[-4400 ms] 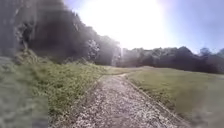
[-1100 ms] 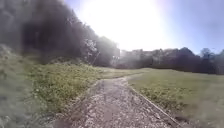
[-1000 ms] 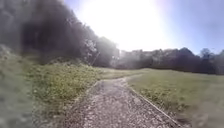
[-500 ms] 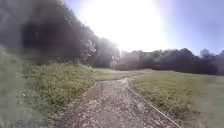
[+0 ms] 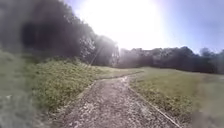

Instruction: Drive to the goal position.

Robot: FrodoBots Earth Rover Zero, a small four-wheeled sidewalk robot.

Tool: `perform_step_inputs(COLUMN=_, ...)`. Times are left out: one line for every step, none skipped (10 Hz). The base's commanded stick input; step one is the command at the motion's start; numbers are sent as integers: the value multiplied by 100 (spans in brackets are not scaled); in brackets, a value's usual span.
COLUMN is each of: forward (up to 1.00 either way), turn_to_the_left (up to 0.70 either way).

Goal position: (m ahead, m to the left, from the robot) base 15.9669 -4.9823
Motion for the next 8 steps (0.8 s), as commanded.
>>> perform_step_inputs(forward=50, turn_to_the_left=0)
perform_step_inputs(forward=50, turn_to_the_left=0)
perform_step_inputs(forward=50, turn_to_the_left=0)
perform_step_inputs(forward=50, turn_to_the_left=0)
perform_step_inputs(forward=50, turn_to_the_left=0)
perform_step_inputs(forward=50, turn_to_the_left=0)
perform_step_inputs(forward=50, turn_to_the_left=0)
perform_step_inputs(forward=50, turn_to_the_left=0)
